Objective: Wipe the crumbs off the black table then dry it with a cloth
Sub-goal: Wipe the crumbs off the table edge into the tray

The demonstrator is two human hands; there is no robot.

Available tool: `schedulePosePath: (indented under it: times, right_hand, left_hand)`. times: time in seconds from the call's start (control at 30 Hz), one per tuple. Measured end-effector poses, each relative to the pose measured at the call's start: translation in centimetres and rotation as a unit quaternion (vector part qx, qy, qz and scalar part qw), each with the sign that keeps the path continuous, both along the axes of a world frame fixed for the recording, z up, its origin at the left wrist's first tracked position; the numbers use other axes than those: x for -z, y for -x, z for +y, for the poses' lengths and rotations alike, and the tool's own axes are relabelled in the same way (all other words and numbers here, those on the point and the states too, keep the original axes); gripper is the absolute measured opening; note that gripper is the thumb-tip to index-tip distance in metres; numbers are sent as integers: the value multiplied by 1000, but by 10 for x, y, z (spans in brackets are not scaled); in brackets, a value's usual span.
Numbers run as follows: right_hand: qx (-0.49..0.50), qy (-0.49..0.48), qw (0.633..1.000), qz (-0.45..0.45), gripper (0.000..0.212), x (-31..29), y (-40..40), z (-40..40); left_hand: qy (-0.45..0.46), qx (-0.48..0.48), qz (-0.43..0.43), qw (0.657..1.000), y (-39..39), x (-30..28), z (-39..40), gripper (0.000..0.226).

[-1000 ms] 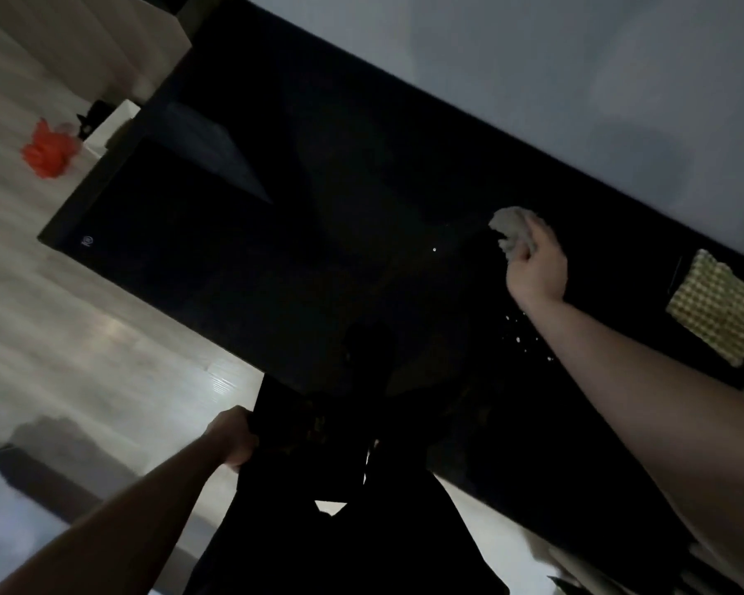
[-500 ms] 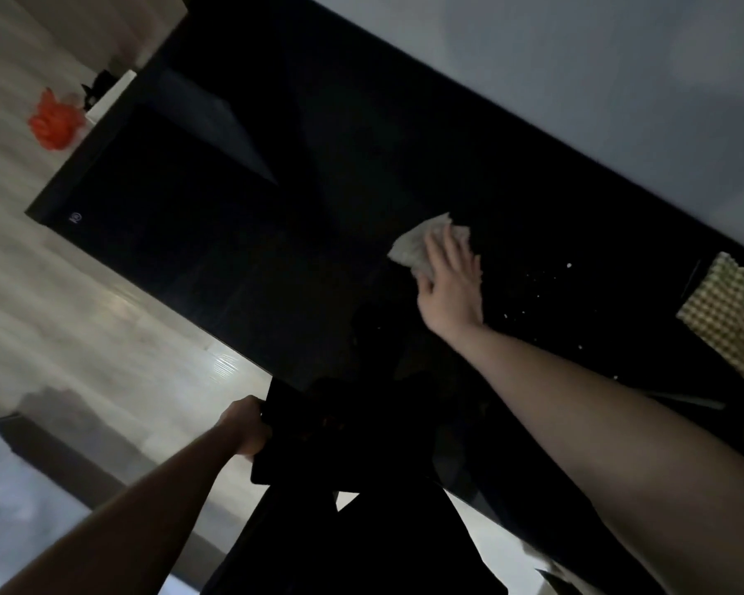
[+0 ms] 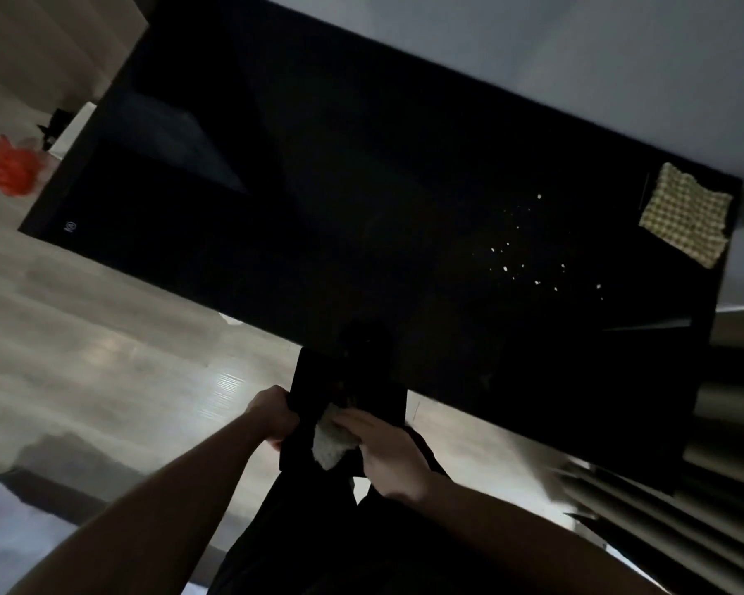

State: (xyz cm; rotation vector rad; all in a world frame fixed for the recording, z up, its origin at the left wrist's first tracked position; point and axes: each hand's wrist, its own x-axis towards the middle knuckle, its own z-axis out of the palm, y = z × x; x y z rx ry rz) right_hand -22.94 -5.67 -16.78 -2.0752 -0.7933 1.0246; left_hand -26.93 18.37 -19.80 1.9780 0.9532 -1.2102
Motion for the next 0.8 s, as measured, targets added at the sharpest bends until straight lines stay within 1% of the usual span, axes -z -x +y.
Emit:
schedulePosePath:
  times: [0.1,0.17,0.2,0.3,0.4,0.5,0.6,0.73,0.8]
  right_hand:
    - [107,29,994,11,70,-13,8,-22]
    - [181,33,983,-7,73,-23,-3,-36]
    - [214,27,976,-23,73,-27,-12,-43]
    - [305,-6,951,-53,71,-48,-48,-58]
    - [368,12,924,-98,74,-60,-93,-77]
    - [407,32,905,-124,69,-61,-141,-99]
    - [416,50,895,-154,62,-58,-192,-112]
    - [401,69,899,-162,57,-46,-257,-122]
    - [378,86,905,-176,55,-35,-283,-123]
  left_hand:
    - [9,8,-15,1000,7,-5,-5,40]
    - [12,1,-24,1000,10,-10,-7,42]
    - [13,-11,-28,999,12,-11,-8,43]
    - [8,-29,-27,999,15,-13,-11,35]
    - [11,-42,-29,999,14,-15,-16,39]
    - [13,-39,-27,999,12,-13,-23,41]
    - [8,-42,-18,999,8,-16,-31,41]
    - [-2,-51,-7,999,2,-18,-43,47]
    - [2,-61,8,998,2,-15,-50,40]
